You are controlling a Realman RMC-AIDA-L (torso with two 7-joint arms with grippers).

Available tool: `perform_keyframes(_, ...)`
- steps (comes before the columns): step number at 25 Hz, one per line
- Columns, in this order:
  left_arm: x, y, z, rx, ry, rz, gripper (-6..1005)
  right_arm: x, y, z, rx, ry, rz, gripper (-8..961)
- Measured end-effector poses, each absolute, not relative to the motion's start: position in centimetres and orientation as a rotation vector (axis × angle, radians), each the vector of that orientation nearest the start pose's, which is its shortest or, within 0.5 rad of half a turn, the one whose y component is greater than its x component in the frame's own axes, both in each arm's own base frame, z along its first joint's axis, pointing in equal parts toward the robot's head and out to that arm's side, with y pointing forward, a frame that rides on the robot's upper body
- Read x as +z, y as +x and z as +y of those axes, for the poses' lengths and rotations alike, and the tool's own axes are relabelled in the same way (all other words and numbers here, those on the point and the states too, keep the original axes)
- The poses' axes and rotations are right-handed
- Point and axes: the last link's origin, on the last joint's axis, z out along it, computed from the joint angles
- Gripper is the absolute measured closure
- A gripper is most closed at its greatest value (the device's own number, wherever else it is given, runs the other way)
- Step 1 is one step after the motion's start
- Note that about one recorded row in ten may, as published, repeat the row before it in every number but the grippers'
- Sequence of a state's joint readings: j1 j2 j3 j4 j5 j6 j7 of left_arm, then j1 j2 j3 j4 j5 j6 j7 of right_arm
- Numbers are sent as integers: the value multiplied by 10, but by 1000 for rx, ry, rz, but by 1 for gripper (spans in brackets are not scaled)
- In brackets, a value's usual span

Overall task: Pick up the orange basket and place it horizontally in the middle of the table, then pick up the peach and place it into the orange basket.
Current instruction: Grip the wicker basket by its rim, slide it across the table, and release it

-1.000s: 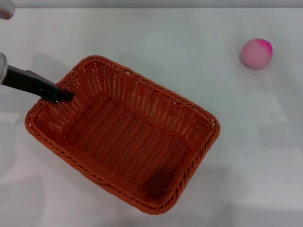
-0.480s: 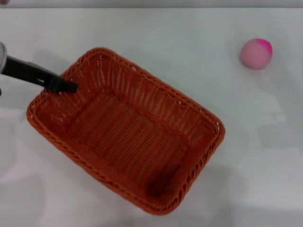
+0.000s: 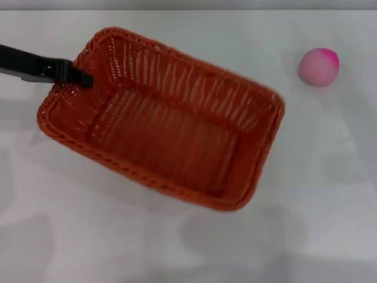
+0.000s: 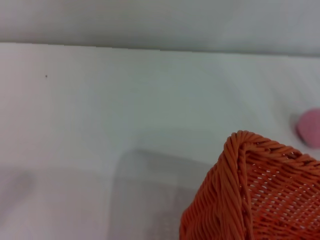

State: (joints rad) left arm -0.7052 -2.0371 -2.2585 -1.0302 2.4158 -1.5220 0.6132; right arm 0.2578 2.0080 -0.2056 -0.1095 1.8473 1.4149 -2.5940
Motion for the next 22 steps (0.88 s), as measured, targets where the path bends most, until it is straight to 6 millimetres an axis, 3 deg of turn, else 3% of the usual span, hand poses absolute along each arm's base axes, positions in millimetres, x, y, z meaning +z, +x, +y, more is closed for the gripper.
perform_keyframes(10,31,-208,390,-128,-2269,-1758,851,72,402,258,774,-1458,604,95)
perform_keyframes(22,17,-221,391,-104,-2212,-1819,836,72,404,255,762,-1467,605,95)
